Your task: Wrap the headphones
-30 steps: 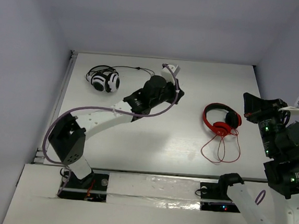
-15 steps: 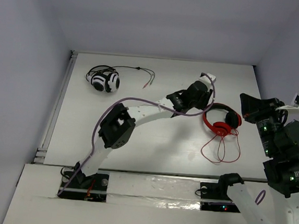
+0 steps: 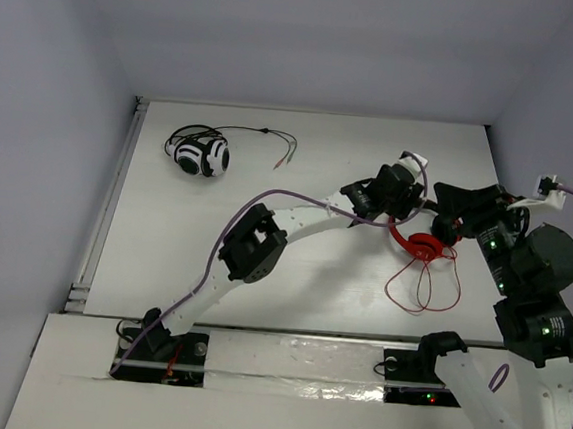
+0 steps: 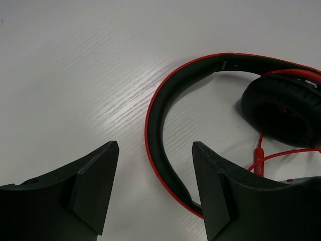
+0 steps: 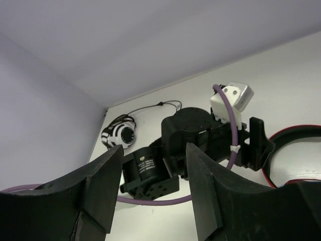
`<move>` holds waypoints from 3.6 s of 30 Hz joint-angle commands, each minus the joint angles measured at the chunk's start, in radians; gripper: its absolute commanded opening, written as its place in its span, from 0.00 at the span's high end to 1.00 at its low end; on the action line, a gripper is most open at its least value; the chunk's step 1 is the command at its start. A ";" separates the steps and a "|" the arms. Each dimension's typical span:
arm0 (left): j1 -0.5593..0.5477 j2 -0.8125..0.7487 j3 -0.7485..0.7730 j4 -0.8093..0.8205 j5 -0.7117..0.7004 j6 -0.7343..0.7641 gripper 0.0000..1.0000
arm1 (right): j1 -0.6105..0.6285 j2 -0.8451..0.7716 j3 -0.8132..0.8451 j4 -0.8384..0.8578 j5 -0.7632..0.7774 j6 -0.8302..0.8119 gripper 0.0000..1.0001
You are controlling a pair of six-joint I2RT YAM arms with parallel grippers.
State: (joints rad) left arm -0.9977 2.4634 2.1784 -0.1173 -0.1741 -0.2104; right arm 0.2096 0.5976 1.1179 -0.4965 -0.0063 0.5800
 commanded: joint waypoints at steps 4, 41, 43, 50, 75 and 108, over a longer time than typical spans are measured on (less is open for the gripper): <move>-0.004 0.100 0.126 -0.031 0.007 0.035 0.43 | -0.004 0.005 -0.023 0.067 -0.075 0.012 0.41; -0.053 -0.169 -0.345 0.076 -0.171 -0.047 0.45 | -0.004 -0.030 -0.109 0.084 -0.169 0.003 0.45; -0.033 -0.133 -0.313 0.076 -0.148 -0.023 0.45 | -0.004 -0.033 -0.109 0.085 -0.162 0.004 0.45; -0.012 -0.084 -0.298 0.053 -0.107 -0.020 0.48 | -0.004 -0.038 -0.112 0.082 -0.158 0.003 0.45; 0.030 -0.232 -0.465 0.240 -0.047 0.045 0.35 | -0.004 -0.021 -0.115 0.101 -0.169 0.011 0.46; 0.094 -0.263 -0.434 0.146 -0.047 0.082 1.00 | -0.004 -0.039 -0.128 0.131 -0.159 0.015 0.95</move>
State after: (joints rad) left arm -0.9478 2.3875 1.8145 0.0715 -0.1879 -0.1265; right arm 0.2096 0.5743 0.9974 -0.4358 -0.1570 0.5983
